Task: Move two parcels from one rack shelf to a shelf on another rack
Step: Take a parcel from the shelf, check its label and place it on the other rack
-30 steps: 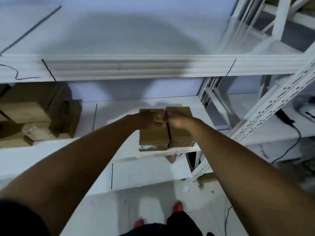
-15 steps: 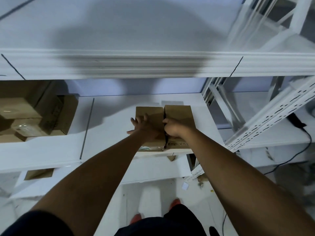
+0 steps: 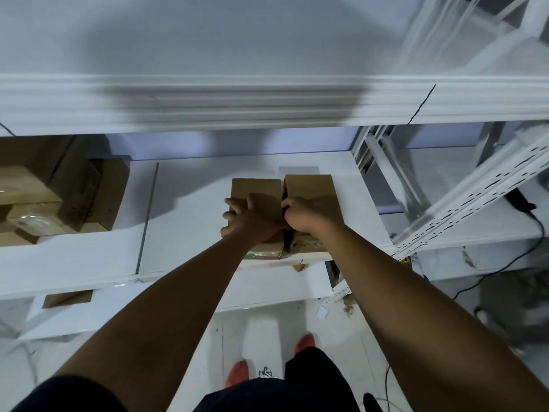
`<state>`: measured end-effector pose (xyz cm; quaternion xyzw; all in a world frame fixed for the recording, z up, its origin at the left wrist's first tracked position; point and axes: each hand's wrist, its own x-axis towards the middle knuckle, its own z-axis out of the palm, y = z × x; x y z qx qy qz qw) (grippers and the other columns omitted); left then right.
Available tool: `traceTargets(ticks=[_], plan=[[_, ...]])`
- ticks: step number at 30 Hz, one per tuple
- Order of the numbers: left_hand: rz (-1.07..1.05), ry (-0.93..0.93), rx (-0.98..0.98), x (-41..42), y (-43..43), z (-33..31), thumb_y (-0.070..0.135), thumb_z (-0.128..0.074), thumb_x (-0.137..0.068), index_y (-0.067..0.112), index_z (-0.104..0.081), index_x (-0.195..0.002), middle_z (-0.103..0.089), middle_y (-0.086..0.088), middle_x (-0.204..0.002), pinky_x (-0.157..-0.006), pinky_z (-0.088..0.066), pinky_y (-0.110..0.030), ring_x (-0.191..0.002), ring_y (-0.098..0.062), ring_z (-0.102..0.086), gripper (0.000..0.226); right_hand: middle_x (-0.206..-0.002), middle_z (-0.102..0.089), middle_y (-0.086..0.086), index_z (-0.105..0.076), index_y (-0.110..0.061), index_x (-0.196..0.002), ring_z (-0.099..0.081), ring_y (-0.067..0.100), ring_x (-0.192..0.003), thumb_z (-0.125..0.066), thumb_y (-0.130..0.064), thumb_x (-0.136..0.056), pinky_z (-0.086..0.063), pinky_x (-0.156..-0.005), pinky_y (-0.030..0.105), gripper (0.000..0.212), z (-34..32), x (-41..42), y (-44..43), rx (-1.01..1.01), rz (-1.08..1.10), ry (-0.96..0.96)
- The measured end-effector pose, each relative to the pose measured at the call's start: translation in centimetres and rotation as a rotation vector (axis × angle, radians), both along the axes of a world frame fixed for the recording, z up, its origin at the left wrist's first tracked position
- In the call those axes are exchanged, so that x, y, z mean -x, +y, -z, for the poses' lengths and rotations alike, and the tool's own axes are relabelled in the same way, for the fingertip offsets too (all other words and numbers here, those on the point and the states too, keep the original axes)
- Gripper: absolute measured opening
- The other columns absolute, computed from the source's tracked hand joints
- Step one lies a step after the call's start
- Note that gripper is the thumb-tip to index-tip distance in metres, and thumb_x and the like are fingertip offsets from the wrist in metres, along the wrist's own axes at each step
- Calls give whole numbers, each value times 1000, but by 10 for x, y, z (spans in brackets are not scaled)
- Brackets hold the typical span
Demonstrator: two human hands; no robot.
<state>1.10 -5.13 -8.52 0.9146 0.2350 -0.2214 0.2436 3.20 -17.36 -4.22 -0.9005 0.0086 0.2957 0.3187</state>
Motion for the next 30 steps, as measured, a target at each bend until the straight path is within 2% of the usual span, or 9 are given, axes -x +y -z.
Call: traceTargets(ticks=[5,9,14,18,21,24,26,28,30], plan=[[-124,-85,10,16,11,5,85,-73,-63,34,-2,-168,3,-23,-174,-113,-36,-66,-153,-49,-25,136,-132,-65,23,-60,0,-135,-64,41,-121,-36,-1,-107,-56,-103,52,37,3,3,0,-206,307,61],[-211,-156,174,20,36,-6,76,-67,-75,30,0,-168,-12,-23,-167,-117,-36,-62,-149,-51,-28,124,-137,-66,15,-61,-12,-139,-68,32,-118,-34,-5,-107,-57,-102,50,42,14,12,6,-335,432,95],[-326,-302,415,25,64,-32,74,-67,-77,31,-15,-162,-31,-18,-155,-112,-44,-59,-140,-49,-40,107,-106,-70,7,-62,-11,-129,-65,14,-78,-40,-5,-108,-53,-63,26,31,11,22,15,-583,627,89],[-481,-472,732,50,87,-32,78,-63,-61,37,-21,-161,-38,-13,-157,-111,-49,-62,-136,-44,-50,115,-74,-59,0,-63,-17,-107,-52,12,-59,-52,-8,-102,-42,-51,25,16,11,29,17,-731,767,99],[-560,-525,999,74,96,-17,73,-66,-66,37,-26,-162,-46,-11,-158,-110,-52,-55,-136,-38,-54,110,-74,-69,-1,-67,-19,-94,-65,12,-66,-51,-14,-104,-52,-59,29,19,19,43,26,-851,860,138],[-614,-433,1196,88,98,-13,67,-62,-79,27,-47,-152,-56,-18,-151,-92,-59,-48,-128,-36,-60,86,-68,-76,-4,-70,-22,-89,-66,16,-79,-53,-20,-104,-53,-73,33,22,22,54,40,-903,827,200],[-642,-394,1324,99,102,-14,66,-60,-78,22,-64,-138,-60,-23,-148,-107,-55,-59,-128,-42,-63,74,-64,-76,-7,-72,-23,-88,-64,17,-78,-60,-24,-102,-50,-75,32,18,20,61,48,-906,759,221],[-631,-394,1489,108,107,-14,65,-51,-87,19,-70,-135,-66,-22,-145,-116,-43,-64,-130,-44,-63,69,-83,-78,-1,-75,-23,-95,-66,22,-89,-69,-33,-96,-53,-85,38,11,18,66,52,-899,708,232],[-645,-359,1669,114,113,-14,63,-41,-95,18,-69,-136,-71,-19,-135,-118,-39,-61,-125,-42,-64,67,-105,-79,10,-77,-18,-111,-70,33,-106,-79,-44,-86,-52,-104,49,37,18,72,53,-921,679,279]])
